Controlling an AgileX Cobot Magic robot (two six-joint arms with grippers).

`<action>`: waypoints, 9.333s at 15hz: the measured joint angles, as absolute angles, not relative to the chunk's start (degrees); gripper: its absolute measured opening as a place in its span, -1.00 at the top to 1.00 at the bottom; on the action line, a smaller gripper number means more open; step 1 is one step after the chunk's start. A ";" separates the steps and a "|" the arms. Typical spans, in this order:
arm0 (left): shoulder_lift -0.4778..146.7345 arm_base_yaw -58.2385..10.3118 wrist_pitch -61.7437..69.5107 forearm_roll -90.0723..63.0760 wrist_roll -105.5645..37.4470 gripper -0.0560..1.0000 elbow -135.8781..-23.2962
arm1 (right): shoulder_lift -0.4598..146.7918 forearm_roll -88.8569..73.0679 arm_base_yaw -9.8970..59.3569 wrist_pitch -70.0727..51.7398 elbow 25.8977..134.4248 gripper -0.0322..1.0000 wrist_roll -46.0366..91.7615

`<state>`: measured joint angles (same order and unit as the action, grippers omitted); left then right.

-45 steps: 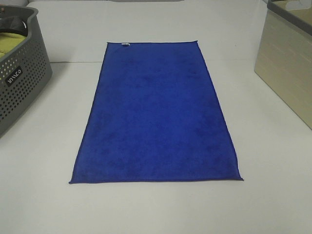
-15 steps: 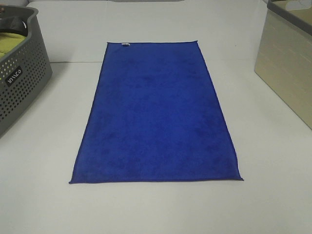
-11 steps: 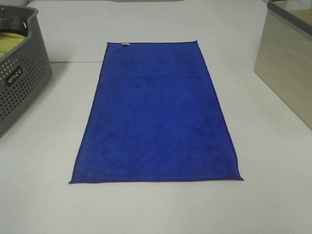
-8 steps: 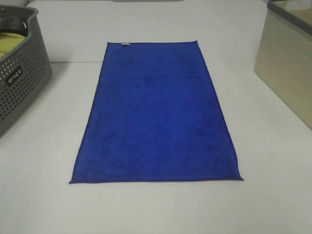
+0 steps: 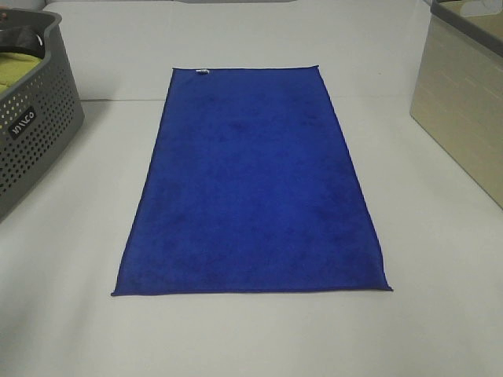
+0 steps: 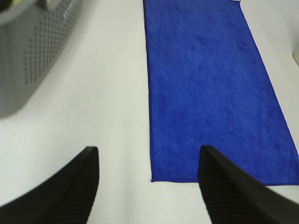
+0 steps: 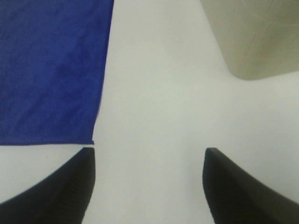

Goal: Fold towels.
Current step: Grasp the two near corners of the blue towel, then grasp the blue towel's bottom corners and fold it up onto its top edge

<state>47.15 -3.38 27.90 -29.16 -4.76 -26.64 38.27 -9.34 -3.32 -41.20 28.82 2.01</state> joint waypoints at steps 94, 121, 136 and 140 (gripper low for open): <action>138.03 -10.77 16.90 -57.64 -42.28 0.89 -103.82 | 149.60 -40.68 -0.06 -45.15 129.32 0.91 23.09; 135.10 -6.59 53.46 -35.01 -8.25 -0.51 -104.79 | 137.45 -28.36 0.17 -69.50 106.28 -0.37 12.09; 140.26 -11.92 56.55 -31.80 -4.53 0.81 -105.42 | 138.77 -30.37 3.50 -67.49 102.39 0.91 11.06; 139.86 -12.09 62.34 -29.56 -4.07 0.81 -105.42 | 136.42 -29.28 2.98 -68.93 99.75 0.91 11.00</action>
